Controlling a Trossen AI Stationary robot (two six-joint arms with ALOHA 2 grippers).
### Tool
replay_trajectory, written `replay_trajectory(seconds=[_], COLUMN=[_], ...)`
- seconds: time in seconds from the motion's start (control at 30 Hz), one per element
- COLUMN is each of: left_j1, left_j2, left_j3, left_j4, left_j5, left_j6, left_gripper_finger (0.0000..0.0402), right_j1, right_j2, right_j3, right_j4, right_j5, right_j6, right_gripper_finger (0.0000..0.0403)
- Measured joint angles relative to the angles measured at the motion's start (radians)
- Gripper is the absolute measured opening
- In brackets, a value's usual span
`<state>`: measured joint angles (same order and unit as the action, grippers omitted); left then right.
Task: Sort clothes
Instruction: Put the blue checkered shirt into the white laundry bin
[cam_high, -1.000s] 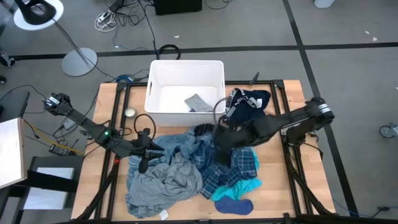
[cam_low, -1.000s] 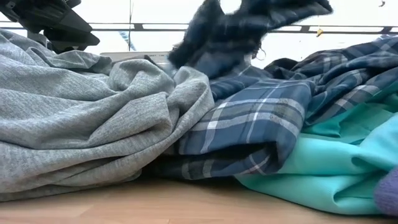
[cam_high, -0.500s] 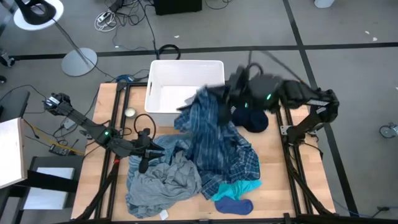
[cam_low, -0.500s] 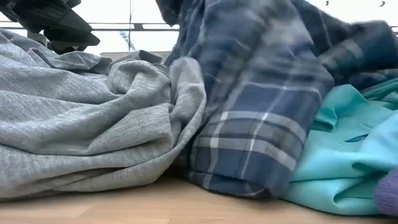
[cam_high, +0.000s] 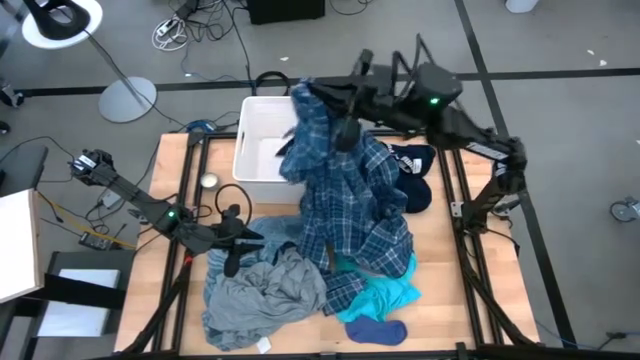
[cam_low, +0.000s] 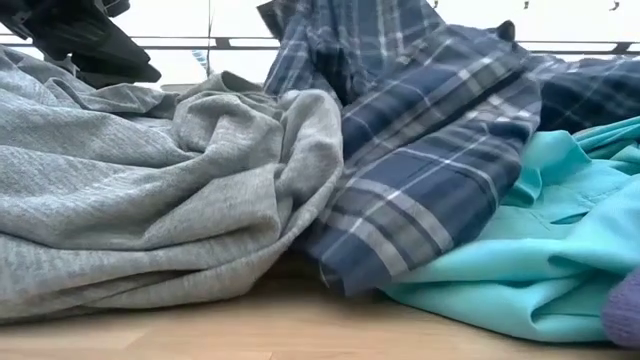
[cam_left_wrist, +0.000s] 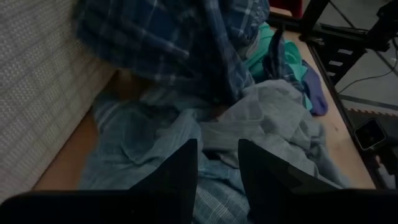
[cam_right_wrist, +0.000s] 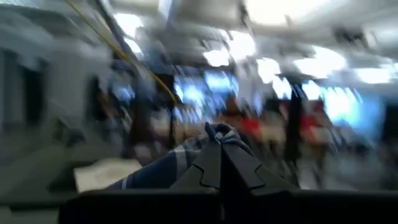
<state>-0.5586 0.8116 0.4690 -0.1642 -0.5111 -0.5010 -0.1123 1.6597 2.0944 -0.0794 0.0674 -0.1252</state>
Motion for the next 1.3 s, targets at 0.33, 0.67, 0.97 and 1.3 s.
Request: replay_trajectory(seconds=[0.33,0.67,0.97,1.3], left_j1=[0.003,0.003,0.003,0.003], left_j2=[0.0,0.0,0.0,0.0], left_j3=[0.0,0.0,0.0,0.0], left_j4=[-0.001,-0.018,-0.012,-0.013], left_j5=[-0.013,-0.013,-0.012,-0.011], left_j6=[0.028,0.019,0.018,-0.004], left_gripper_finger=[0.0121,0.0121,0.0121,0.0121], right_j1=[-0.176,-0.293,-0.267,-0.254], right_j2=[0.175,0.257,0.264,0.127], right_j3=[0.001,0.0,-0.001,-0.001], right_j4=[0.145,-0.449,-0.766,-0.851], right_j5=[-0.006,-0.041,-0.046,-0.061], right_j6=[-0.084,0.25,0.276,0.315], right_gripper_finger=[0.0,0.0002,0.0044,0.013])
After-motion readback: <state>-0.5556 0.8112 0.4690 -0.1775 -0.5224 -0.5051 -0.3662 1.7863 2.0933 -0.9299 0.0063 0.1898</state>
